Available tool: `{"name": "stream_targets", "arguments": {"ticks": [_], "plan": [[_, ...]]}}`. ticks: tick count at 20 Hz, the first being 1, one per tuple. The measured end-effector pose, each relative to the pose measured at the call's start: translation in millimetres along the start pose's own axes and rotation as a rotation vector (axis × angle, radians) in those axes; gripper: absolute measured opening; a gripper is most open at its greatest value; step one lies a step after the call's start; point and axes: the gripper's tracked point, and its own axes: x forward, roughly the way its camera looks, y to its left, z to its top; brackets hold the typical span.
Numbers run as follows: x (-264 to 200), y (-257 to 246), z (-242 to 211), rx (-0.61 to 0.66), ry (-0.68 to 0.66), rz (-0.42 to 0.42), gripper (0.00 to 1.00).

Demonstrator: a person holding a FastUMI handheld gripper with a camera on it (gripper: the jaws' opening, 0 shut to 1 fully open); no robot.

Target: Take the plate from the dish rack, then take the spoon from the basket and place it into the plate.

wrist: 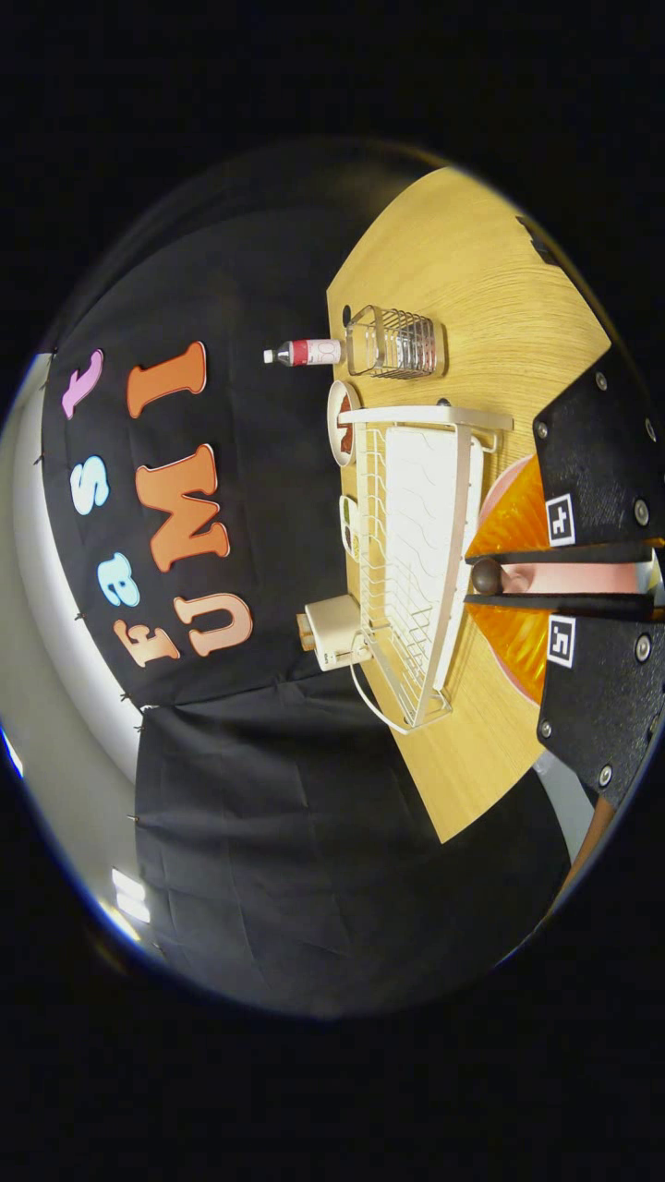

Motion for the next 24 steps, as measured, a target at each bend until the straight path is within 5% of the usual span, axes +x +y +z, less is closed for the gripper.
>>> {"name": "stream_targets", "arguments": {"ticks": [6, 13, 20, 24], "plan": [[-1.1, -9.5, -19.2, 0.03, 0.034, -0.002, 0.13], [5.4, -35.9, -24.2, 0.063, 0.042, -0.095, 0.26], [6.4, -34.4, 3.3, 0.04, -0.019, -0.098, 0.71], [3.0, -28.1, 45.1, 0.021, -0.113, -0.108, 0.83]]}}
